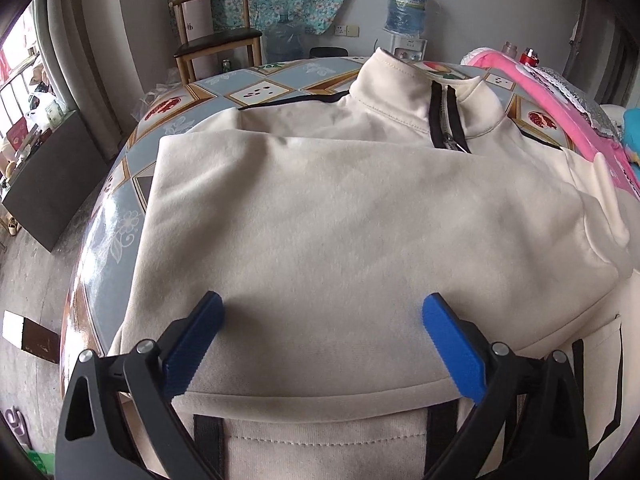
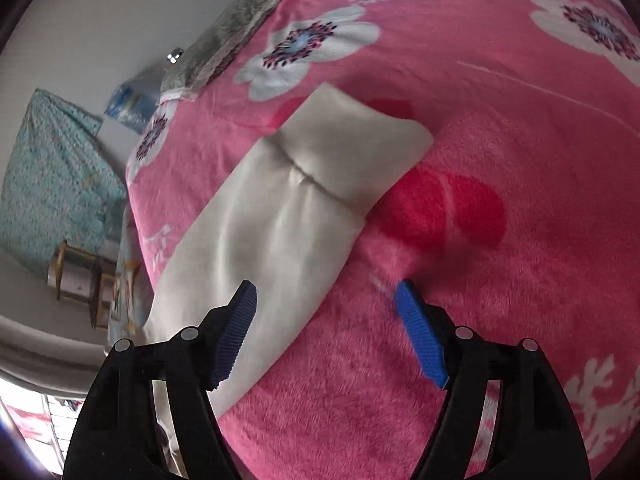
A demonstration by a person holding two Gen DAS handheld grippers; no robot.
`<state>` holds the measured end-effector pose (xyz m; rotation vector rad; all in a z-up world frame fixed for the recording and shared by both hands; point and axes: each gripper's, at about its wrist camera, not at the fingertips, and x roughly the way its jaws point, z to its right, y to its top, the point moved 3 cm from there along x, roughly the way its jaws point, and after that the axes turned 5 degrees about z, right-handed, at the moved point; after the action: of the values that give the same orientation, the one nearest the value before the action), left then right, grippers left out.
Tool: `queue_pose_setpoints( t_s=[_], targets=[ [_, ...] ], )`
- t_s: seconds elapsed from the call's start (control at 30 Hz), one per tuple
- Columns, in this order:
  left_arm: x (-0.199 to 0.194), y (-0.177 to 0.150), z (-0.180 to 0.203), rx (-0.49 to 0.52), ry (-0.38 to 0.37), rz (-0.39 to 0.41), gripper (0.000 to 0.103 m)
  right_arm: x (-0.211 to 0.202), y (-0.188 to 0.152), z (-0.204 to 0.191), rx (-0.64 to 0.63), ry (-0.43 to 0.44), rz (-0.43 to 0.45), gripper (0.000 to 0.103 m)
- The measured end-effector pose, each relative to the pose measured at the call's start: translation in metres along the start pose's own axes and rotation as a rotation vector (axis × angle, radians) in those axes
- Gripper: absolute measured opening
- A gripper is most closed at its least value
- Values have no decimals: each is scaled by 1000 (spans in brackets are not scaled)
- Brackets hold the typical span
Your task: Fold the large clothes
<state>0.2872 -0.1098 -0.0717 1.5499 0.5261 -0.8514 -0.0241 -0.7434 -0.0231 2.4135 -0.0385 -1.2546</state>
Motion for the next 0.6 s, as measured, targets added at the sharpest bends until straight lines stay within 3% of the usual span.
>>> queue_pose_setpoints(
  t_s=[0.07,0.17,0.23,0.33,0.47,0.6],
  targets=[
    [0,0,0,0,1,0,98,7,8,2,13,7,19,70],
    [0,0,0,-1,3,-2,98,16,19,-1,4,-27,45,58],
    [0,0,0,-1,3,-7,98,20,23,-1,-8,-69,51,34],
    [1,1,0,-3,2,-20,98,20,24,-7,-35,-82,47,12],
    [2,2,-1,-2,-5,-33,98,-10,26,-37,-141,-68,129,11],
    [-3,8,-10,-77,-53,-33,98,-56,23,-93,-240,39,191,10]
  ],
)
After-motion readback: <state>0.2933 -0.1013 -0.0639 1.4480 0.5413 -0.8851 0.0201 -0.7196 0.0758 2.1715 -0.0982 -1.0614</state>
